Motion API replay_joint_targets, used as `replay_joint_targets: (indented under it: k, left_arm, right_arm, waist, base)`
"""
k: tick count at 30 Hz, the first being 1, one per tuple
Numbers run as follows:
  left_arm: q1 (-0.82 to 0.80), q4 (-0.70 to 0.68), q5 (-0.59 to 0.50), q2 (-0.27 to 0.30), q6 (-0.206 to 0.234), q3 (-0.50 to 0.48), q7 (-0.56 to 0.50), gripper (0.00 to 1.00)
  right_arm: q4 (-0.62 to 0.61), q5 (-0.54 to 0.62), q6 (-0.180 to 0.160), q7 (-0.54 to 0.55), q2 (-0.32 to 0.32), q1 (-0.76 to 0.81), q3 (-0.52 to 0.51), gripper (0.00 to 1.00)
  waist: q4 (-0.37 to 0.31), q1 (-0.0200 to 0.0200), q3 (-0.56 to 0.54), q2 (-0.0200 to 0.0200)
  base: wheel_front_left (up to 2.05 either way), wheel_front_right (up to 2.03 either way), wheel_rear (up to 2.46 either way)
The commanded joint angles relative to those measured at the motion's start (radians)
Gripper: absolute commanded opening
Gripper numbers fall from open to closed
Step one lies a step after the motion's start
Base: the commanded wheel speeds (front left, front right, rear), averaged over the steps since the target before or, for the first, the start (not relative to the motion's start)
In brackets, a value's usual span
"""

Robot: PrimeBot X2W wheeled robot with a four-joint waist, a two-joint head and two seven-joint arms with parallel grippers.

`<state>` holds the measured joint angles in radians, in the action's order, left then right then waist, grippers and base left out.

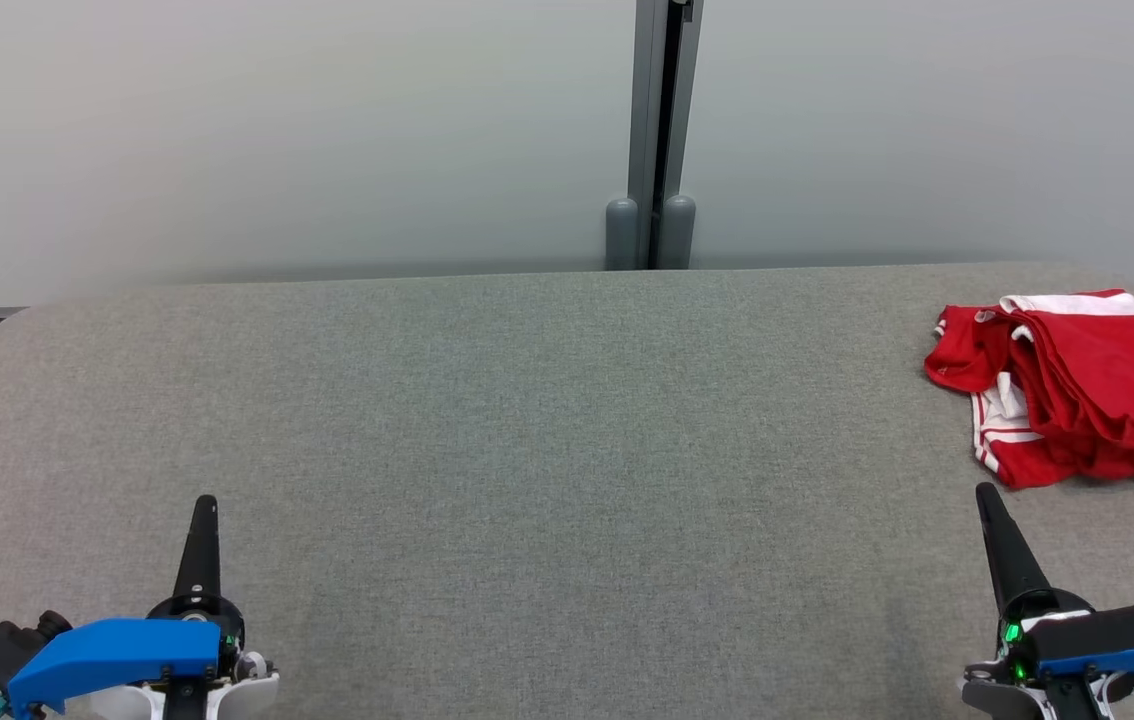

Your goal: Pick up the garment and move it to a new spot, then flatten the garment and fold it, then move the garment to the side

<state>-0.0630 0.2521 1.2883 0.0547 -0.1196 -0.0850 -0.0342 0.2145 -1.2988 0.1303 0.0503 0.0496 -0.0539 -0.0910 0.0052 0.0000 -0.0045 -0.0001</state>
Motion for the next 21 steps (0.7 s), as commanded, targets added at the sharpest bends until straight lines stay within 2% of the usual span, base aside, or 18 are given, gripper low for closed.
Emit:
replay_joint_targets:
  k: [1,21]
  left_arm:
    - [-0.02,-0.009,0.03,0.0,-0.007,-0.007,-0.008,0.0]
    - [-0.037,-0.009,0.185,-0.003,-0.011,-0.021,-0.046,0.0]
  right_arm:
    - [0.0,-0.031,0.001,0.007,0.008,-0.021,-0.004,0.0]
    - [0.016,-0.182,0.001,0.038,0.007,-0.043,-0.013,0.0]
  waist:
    - [0.0,0.0,0.0,0.0001]
    - [-0.003,0.0,0.004,0.0001]
  base:
    - [0.0,0.0,0.0]
    - [0.0,0.0,0.0]
